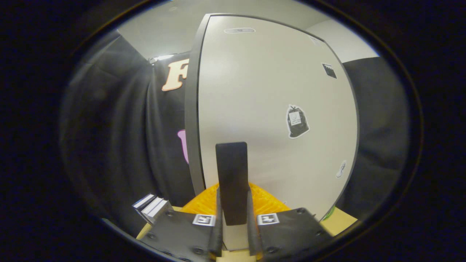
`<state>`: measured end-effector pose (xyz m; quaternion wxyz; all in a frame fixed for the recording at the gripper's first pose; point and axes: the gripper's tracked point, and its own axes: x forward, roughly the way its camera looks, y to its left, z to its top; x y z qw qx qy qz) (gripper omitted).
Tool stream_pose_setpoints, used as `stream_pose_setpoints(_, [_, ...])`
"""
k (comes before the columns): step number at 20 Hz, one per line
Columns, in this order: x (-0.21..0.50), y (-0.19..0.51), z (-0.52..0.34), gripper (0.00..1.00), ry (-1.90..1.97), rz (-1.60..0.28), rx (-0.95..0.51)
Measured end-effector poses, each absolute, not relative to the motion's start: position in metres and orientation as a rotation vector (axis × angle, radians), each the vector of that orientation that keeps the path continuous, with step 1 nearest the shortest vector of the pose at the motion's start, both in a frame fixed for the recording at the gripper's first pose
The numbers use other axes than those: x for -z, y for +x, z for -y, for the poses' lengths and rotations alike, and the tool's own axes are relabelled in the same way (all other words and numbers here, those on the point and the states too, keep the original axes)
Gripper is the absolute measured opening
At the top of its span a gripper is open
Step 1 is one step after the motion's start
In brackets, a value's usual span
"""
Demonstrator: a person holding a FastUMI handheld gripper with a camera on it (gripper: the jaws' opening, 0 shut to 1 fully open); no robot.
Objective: Open the shoe cabinet door, grab the shoes and put them into the shoe cabinet, then close the shoe cabinet door.
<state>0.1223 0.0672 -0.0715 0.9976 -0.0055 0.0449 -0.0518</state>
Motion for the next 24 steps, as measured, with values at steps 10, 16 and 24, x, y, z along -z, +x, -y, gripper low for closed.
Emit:
stream_pose_setpoints(10, [0.066, 0.1, -0.069, 0.18, 0.028, -0.11, 0.014])
stream_pose_setpoints(16, [0.06, 0.076, -0.068, 0.18, 0.015, -0.122, -0.143])
stream_pose_setpoints(24, [0.047, 0.034, -0.053, 0.18, -0.004, -0.141, -0.327])
